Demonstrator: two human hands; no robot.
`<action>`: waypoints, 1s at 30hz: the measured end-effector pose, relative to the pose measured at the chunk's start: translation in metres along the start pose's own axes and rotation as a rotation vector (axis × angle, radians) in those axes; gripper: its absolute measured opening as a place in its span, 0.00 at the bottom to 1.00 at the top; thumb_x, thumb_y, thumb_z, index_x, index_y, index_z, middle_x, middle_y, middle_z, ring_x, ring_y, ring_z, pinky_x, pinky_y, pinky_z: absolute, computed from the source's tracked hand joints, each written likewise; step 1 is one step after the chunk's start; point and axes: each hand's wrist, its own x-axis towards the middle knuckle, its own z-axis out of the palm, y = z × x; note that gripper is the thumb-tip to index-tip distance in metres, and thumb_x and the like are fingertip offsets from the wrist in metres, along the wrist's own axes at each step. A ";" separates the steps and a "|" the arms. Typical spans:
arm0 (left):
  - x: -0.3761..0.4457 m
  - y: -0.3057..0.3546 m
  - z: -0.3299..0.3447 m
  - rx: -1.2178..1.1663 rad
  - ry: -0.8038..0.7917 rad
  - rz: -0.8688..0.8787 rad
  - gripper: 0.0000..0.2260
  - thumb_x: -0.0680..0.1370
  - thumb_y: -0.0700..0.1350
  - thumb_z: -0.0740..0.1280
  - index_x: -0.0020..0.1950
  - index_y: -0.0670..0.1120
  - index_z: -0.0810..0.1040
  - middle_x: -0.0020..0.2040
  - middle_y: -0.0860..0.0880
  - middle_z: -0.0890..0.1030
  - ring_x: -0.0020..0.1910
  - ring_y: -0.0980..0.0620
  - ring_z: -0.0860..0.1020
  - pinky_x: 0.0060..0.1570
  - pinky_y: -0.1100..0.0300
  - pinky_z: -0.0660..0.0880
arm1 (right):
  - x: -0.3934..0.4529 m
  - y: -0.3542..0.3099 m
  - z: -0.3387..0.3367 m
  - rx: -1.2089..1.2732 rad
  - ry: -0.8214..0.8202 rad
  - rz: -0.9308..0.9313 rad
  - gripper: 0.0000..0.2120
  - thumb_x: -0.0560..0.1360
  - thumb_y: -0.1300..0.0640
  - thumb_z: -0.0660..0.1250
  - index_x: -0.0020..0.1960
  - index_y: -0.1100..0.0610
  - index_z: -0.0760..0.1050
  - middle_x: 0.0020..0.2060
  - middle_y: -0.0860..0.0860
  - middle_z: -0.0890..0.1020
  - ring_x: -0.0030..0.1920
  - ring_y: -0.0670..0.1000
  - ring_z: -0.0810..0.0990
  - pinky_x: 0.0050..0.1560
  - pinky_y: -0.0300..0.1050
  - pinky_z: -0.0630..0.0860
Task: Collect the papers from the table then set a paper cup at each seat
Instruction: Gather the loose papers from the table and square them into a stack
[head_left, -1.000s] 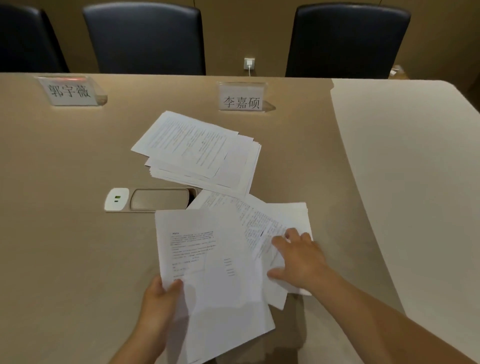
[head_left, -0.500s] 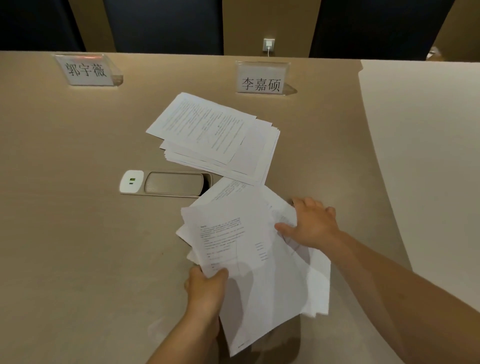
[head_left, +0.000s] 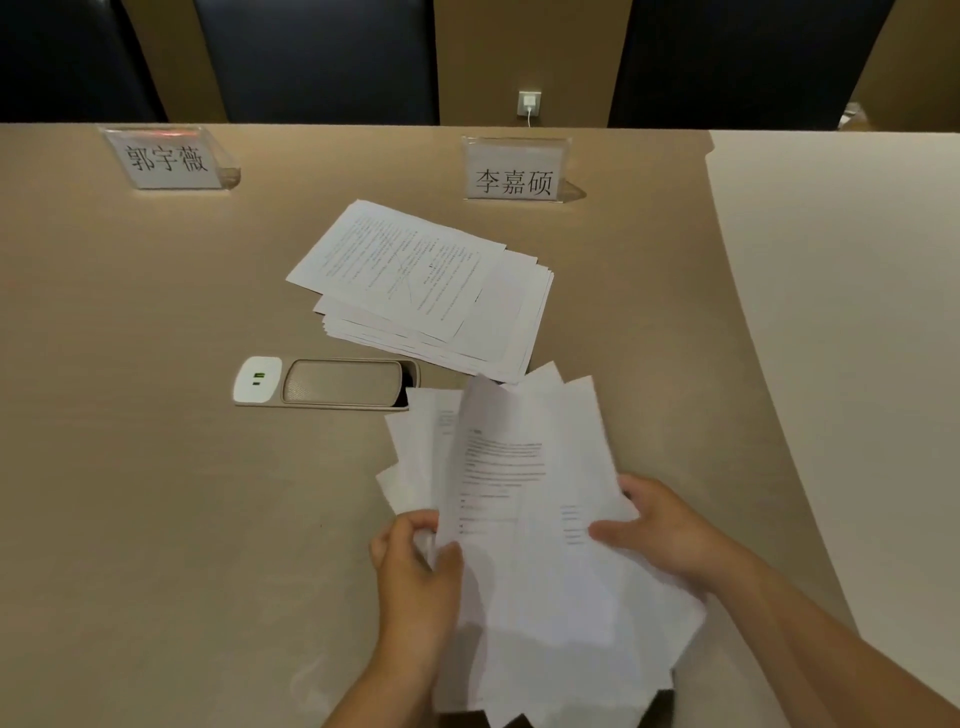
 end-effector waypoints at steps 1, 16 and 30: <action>0.004 0.001 0.000 -0.008 -0.010 0.039 0.16 0.76 0.37 0.69 0.47 0.60 0.76 0.59 0.42 0.73 0.45 0.42 0.80 0.50 0.45 0.81 | -0.006 0.004 -0.009 0.046 0.016 -0.022 0.16 0.72 0.63 0.74 0.57 0.52 0.79 0.47 0.47 0.88 0.46 0.51 0.87 0.41 0.43 0.83; 0.149 0.074 0.087 1.122 -0.324 0.701 0.29 0.83 0.44 0.56 0.82 0.50 0.46 0.83 0.47 0.43 0.81 0.42 0.43 0.77 0.43 0.45 | -0.021 0.055 -0.108 0.558 0.293 -0.104 0.18 0.70 0.56 0.73 0.59 0.49 0.79 0.56 0.55 0.85 0.52 0.59 0.86 0.42 0.50 0.83; 0.083 0.026 0.037 0.888 -0.504 0.921 0.26 0.69 0.34 0.63 0.66 0.48 0.78 0.64 0.48 0.80 0.63 0.42 0.76 0.66 0.45 0.71 | 0.029 -0.006 -0.063 0.587 0.254 -0.064 0.20 0.71 0.56 0.75 0.61 0.52 0.76 0.54 0.51 0.86 0.51 0.56 0.86 0.49 0.57 0.83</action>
